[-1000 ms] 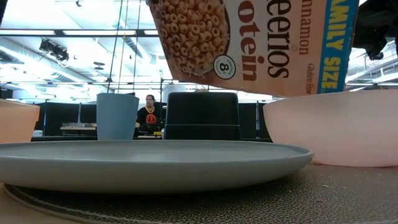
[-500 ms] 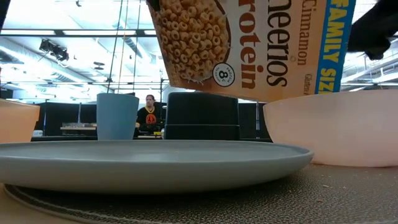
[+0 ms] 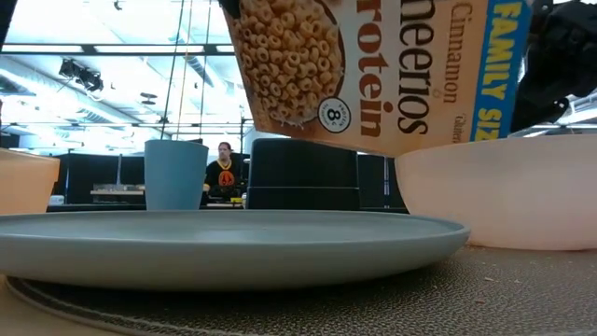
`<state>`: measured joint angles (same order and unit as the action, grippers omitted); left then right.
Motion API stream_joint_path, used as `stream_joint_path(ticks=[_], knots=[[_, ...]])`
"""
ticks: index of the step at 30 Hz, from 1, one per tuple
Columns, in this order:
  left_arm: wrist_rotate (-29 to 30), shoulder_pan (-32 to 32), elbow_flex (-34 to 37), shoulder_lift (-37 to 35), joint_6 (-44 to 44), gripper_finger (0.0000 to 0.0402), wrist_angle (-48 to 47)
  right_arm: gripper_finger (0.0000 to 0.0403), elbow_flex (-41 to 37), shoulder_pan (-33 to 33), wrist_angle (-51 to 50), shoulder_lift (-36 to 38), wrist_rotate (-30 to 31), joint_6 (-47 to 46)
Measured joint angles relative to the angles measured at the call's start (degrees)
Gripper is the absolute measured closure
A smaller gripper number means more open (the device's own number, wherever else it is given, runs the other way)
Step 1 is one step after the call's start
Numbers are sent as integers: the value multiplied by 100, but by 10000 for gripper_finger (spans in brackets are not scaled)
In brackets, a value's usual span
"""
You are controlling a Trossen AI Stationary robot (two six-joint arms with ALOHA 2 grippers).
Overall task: Arrange a breakfast setting
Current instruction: Pour the cereal from the yellow cereal box into the orange bowl
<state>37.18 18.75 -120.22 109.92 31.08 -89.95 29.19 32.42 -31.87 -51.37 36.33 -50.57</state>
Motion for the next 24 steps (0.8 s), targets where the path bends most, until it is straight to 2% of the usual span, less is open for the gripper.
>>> stream_joint_path(ticks=[24], knots=[[12, 235, 0, -3, 93, 200, -7, 190, -4, 0, 382, 151, 133, 497]])
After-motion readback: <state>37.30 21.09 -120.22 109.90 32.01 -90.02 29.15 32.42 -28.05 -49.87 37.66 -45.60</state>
